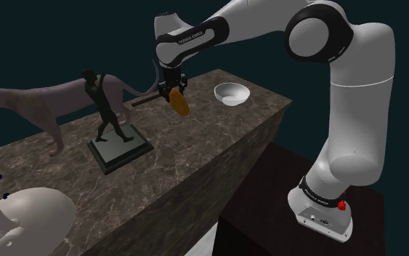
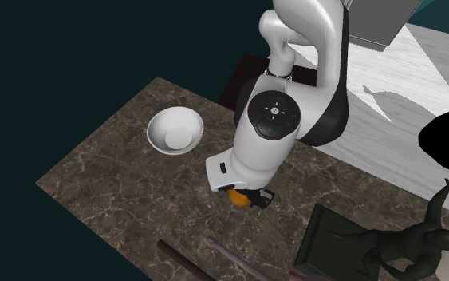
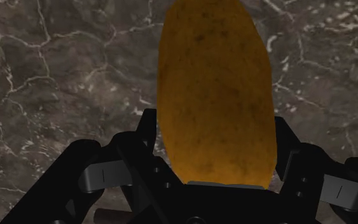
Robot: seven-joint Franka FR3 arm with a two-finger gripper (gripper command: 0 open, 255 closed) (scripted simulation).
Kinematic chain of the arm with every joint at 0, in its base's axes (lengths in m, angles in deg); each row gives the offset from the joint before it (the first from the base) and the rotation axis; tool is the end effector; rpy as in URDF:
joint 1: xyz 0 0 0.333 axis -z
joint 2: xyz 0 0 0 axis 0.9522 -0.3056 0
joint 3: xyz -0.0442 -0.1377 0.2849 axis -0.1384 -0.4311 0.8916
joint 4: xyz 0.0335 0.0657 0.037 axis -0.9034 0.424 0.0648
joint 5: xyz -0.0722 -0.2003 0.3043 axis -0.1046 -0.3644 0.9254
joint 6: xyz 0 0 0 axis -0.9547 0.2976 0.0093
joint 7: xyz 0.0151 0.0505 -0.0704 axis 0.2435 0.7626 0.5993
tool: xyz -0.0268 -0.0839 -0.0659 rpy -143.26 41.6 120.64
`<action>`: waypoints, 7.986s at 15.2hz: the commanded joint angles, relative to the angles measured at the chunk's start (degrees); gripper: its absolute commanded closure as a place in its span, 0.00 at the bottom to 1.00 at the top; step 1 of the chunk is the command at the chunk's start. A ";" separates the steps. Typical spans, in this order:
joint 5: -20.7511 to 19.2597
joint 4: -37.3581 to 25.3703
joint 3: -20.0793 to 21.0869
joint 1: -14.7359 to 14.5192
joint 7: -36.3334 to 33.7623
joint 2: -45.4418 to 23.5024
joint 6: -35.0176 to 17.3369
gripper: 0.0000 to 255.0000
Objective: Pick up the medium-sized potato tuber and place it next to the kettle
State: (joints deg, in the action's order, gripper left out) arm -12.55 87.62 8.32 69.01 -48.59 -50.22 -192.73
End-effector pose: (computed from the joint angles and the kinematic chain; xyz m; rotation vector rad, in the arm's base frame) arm 0.6547 0.0333 0.4043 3.0708 -0.2735 0.0598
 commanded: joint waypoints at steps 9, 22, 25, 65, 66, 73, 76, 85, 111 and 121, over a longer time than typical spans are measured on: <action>0.19 -5.09 0.06 -0.04 0.43 1.78 6.87 1.00; 0.36 -14.45 0.09 -0.11 1.01 2.22 16.66 1.00; 0.38 -17.18 0.09 -0.13 1.15 1.94 19.11 1.00; -3.60 -17.96 13.26 -24.69 -35.64 6.62 27.51 1.00; -3.87 -19.07 13.67 -25.66 -36.89 5.82 27.96 1.00; -4.20 -16.03 14.37 -27.17 -39.54 5.20 24.54 1.00; -4.12 -13.09 14.34 -26.96 -39.69 5.63 22.03 1.00; -4.16 -5.64 14.21 -26.55 -40.20 5.99 14.96 1.00; -6.26 7.65 13.40 -26.52 -42.50 1.08 -2.98 1.00; -6.58 8.38 13.25 -26.60 -42.78 0.25 -4.51 1.00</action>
State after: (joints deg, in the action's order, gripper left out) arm -19.32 95.32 21.45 42.50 -91.51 -49.15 -197.82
